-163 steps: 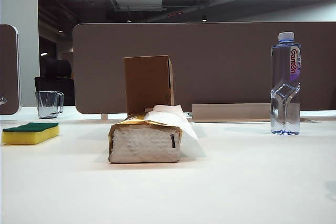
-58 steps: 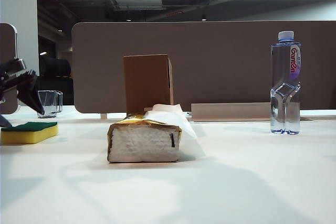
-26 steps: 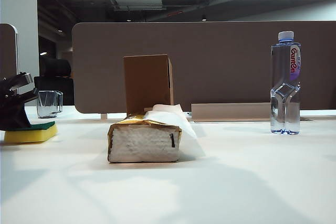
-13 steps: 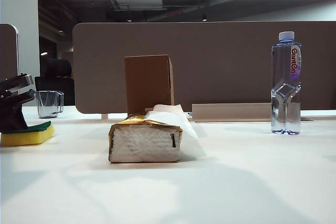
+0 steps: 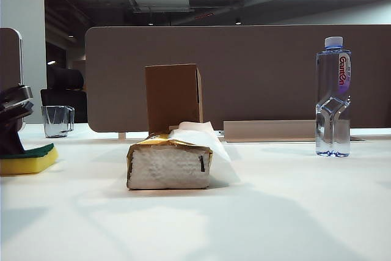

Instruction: Move the sponge from left to right to wipe the table, avoiding obstacles on the table, and finally reaching the bottle of mineral water.

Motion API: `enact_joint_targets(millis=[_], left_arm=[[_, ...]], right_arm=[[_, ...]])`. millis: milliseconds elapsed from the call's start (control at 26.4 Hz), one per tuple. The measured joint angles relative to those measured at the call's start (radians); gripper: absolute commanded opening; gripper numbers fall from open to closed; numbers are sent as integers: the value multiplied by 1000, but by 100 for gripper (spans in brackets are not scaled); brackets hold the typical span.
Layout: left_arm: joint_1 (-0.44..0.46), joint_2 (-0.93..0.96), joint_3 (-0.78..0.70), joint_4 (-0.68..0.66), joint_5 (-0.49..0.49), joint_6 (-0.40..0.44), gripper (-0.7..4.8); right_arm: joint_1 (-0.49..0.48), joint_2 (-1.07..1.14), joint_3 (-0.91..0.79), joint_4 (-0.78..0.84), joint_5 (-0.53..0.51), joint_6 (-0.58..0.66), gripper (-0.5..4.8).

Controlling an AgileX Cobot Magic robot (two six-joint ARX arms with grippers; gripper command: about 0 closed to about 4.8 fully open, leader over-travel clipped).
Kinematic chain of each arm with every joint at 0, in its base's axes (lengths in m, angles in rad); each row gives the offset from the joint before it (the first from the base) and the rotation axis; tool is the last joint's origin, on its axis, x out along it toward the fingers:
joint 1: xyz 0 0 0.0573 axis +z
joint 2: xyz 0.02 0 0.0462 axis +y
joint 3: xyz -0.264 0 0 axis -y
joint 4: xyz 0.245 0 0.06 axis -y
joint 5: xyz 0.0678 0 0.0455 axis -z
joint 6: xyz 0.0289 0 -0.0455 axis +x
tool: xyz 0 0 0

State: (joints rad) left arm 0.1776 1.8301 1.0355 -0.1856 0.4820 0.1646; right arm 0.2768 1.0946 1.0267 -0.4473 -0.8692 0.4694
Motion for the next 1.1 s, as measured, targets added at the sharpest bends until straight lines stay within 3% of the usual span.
enact_joint_targets(millis=[568,908,1097], left_arm=[[0,-195,-246,46,-1,-27,-6],[0,-318,-362,32,-3,-93,-6],[0,-391,-469,98,-3,-154,-6]], right_arm=[[0,0,0,-15,-18,-18,252],[5,0,1,-125,-21,-65,252],[29,0,1,-172,-21,-83,252]])
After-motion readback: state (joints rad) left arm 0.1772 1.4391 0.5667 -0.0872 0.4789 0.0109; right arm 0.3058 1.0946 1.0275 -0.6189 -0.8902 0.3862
